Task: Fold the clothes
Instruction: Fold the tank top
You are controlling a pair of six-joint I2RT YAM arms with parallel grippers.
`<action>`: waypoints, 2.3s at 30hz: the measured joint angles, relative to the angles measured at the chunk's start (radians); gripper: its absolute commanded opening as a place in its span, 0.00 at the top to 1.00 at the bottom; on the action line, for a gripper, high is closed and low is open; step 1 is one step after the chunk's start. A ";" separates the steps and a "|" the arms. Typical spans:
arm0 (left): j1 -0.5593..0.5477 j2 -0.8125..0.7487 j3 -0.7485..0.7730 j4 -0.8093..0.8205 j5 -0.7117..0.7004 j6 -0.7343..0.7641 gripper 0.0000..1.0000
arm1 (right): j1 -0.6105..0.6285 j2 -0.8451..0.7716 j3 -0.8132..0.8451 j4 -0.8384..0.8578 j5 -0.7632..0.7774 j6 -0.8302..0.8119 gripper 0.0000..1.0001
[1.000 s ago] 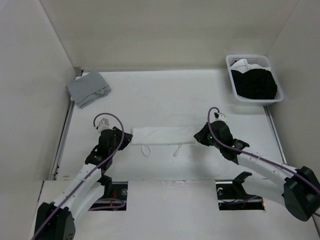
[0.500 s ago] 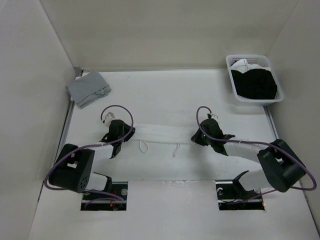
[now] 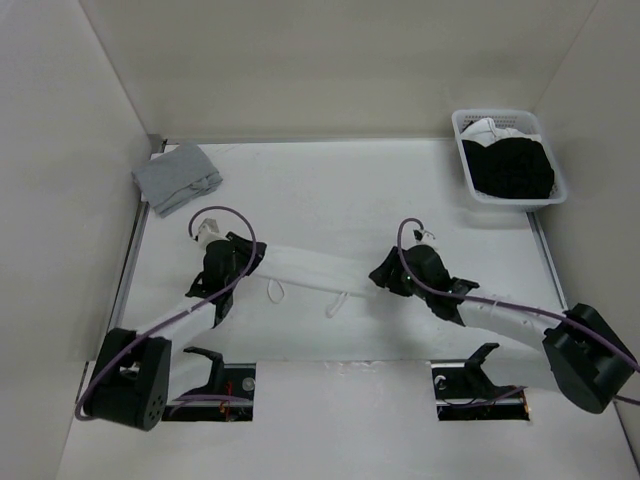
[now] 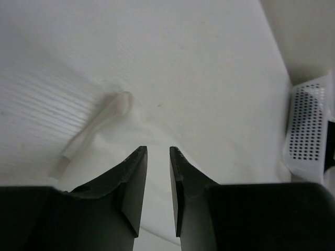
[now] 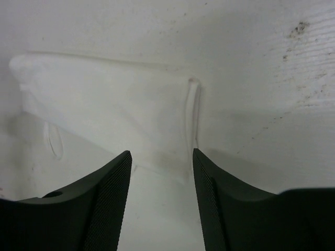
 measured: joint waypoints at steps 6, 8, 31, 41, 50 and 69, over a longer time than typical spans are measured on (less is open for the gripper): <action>-0.046 -0.158 0.000 -0.068 0.015 0.034 0.76 | -0.066 0.110 0.001 0.024 -0.049 -0.003 0.44; -0.046 -0.185 -0.001 -0.098 0.019 0.039 0.75 | -0.076 0.126 0.005 0.049 -0.064 -0.003 0.45; -0.135 -0.248 -0.004 -0.167 0.043 0.060 0.74 | -0.106 -0.351 -0.098 -0.125 -0.090 0.086 0.91; -0.183 -0.254 -0.004 -0.168 0.043 0.043 0.74 | -0.028 -0.277 0.224 -0.457 -0.039 0.045 0.92; -0.179 -0.296 -0.005 -0.158 0.062 0.039 0.73 | 0.006 0.199 0.546 -0.476 -0.023 0.031 0.94; -0.092 -0.281 -0.042 -0.103 0.138 0.031 0.72 | 0.185 0.621 0.865 -0.404 -0.058 0.094 0.43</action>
